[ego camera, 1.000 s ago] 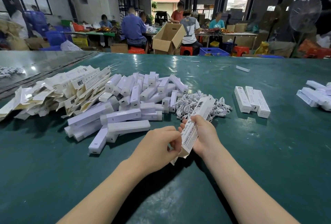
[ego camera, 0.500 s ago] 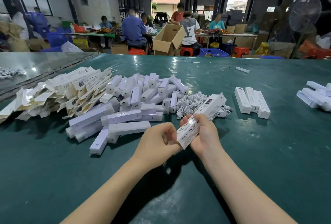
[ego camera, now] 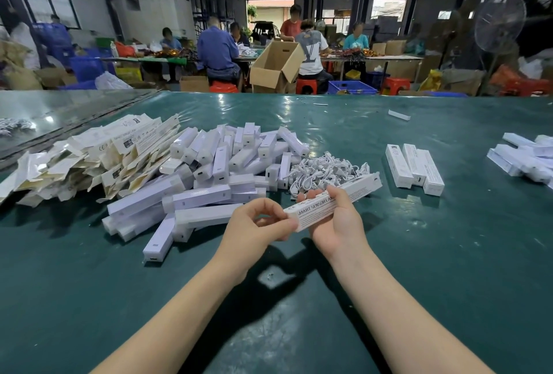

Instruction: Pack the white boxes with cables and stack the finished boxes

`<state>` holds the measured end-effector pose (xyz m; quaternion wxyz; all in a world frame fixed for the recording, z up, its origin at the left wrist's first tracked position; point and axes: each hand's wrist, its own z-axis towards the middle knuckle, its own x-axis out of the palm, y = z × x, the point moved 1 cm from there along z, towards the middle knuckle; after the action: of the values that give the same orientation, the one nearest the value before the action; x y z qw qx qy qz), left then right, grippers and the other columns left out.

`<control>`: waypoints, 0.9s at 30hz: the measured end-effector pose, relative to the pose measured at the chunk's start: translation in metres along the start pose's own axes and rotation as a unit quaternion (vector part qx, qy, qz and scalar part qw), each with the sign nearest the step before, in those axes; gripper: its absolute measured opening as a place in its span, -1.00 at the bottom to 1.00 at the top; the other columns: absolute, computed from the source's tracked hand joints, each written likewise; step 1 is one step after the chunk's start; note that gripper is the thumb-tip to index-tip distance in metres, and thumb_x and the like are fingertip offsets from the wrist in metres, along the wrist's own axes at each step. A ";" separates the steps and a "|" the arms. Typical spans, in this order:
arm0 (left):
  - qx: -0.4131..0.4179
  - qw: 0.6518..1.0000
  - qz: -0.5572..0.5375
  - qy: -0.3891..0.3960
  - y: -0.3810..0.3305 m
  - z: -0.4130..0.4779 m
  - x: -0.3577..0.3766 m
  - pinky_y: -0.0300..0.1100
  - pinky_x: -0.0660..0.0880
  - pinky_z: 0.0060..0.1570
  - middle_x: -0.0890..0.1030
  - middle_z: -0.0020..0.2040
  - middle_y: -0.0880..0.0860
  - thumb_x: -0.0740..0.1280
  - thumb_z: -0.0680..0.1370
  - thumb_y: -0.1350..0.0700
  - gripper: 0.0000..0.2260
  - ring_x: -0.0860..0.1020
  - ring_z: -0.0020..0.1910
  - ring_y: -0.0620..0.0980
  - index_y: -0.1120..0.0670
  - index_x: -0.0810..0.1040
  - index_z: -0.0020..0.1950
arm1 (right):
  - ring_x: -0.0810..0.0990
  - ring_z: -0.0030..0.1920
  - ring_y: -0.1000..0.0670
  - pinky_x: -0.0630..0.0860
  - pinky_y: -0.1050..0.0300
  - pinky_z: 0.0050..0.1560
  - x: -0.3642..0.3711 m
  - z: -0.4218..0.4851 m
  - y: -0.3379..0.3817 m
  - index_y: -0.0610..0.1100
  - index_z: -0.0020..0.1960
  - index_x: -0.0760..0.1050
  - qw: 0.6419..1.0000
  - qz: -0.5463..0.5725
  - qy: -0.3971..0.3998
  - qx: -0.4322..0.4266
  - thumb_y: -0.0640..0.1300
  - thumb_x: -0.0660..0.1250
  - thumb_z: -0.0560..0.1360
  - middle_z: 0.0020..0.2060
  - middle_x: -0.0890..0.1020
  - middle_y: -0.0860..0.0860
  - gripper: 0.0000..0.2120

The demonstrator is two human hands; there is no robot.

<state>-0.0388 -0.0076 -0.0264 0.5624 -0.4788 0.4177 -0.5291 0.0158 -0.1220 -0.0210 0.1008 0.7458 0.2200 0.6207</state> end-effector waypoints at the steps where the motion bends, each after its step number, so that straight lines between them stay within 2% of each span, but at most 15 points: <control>1: -0.004 1.000 -0.005 -0.007 0.000 0.000 -0.001 -0.31 0.54 -0.32 0.58 -0.38 -0.01 0.41 0.37 0.40 -0.77 0.53 -0.40 -0.13 0.14 0.46 -0.34 | 0.40 -0.37 -0.03 0.47 0.04 -0.22 0.001 -0.001 0.000 -0.19 -0.24 0.32 1.000 0.000 0.003 -0.005 -0.30 0.13 0.54 -0.42 0.37 -0.06 -0.82; 5: -0.002 1.000 0.004 -0.009 0.000 0.002 -0.003 -0.26 0.57 -0.30 0.60 -0.39 -0.05 0.41 0.38 0.41 -0.79 0.56 -0.39 -0.13 0.16 0.48 -0.34 | 0.43 -0.31 -0.10 0.49 -0.02 -0.15 0.000 -0.001 0.000 -0.19 -0.21 0.32 1.000 0.001 0.012 -0.002 -0.28 0.14 0.54 -0.44 0.38 -0.06 -0.85; 10: -0.018 0.999 -0.007 -0.026 0.001 0.002 -0.002 -0.26 0.58 -0.26 0.61 -0.42 -0.02 0.37 0.38 0.44 -0.76 0.55 -0.47 -0.09 0.16 0.47 -0.37 | 0.47 -0.56 0.02 0.53 -0.06 -0.16 -0.001 -0.001 -0.004 -0.18 -0.24 0.34 1.000 0.019 0.005 -0.010 -0.26 0.15 0.55 -0.55 0.41 -0.04 -0.81; 12: -0.022 0.999 -0.014 -0.024 0.002 0.002 -0.001 -0.28 0.57 -0.30 0.60 -0.41 -0.01 0.35 0.38 0.45 -0.76 0.54 -0.48 -0.08 0.17 0.47 -0.38 | 0.46 -0.58 0.04 0.58 -0.05 -0.18 -0.001 -0.002 -0.005 -0.18 -0.24 0.34 1.000 0.020 0.003 -0.011 -0.25 0.15 0.55 -0.55 0.40 -0.03 -0.81; 14: -0.030 0.999 -0.032 -0.021 0.002 0.002 0.000 -0.30 0.54 -0.34 0.59 -0.43 0.00 0.34 0.39 0.47 -0.75 0.53 -0.48 -0.09 0.18 0.46 -0.39 | 0.46 -0.58 0.05 0.60 0.01 -0.23 -0.001 -0.001 -0.005 -0.18 -0.24 0.34 1.000 0.020 0.000 -0.013 -0.25 0.15 0.55 -0.55 0.40 -0.03 -0.82; 18: -0.045 0.997 -0.055 -0.014 0.002 0.002 0.001 -0.32 0.53 -0.35 0.59 -0.43 0.02 0.32 0.40 0.48 -0.75 0.55 -0.47 -0.10 0.20 0.46 -0.39 | 0.46 -0.56 0.04 0.60 0.00 -0.25 -0.001 -0.002 -0.006 -0.17 -0.20 0.36 1.000 0.018 -0.016 -0.015 -0.24 0.17 0.54 -0.57 0.42 -0.04 -0.85; 23: -0.055 0.997 -0.061 -0.010 0.001 0.002 0.000 -0.33 0.53 -0.35 0.59 -0.41 0.03 0.31 0.40 0.49 -0.75 0.56 -0.45 -0.13 0.22 0.45 -0.39 | 0.46 -0.36 -0.06 0.59 -0.05 -0.20 -0.003 -0.002 -0.006 -0.18 -0.20 0.37 1.000 0.009 -0.028 -0.007 -0.22 0.20 0.53 -0.46 0.41 -0.08 -0.86; 27: -0.047 0.997 -0.056 -0.028 0.001 0.000 0.001 -0.31 0.56 -0.32 0.61 -0.41 0.02 0.34 0.39 0.47 -0.76 0.57 -0.43 -0.12 0.20 0.48 -0.40 | 0.47 -0.45 -0.02 0.59 -0.05 -0.18 -0.001 -0.003 -0.006 -0.17 -0.18 0.37 0.999 0.000 -0.030 -0.014 -0.23 0.19 0.54 -0.45 0.41 -0.08 -0.89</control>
<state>-0.0380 -0.0084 -0.0277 0.5202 -0.5420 0.3988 -0.5259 0.0117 -0.1174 -0.0237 0.1183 0.7628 0.2079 0.6008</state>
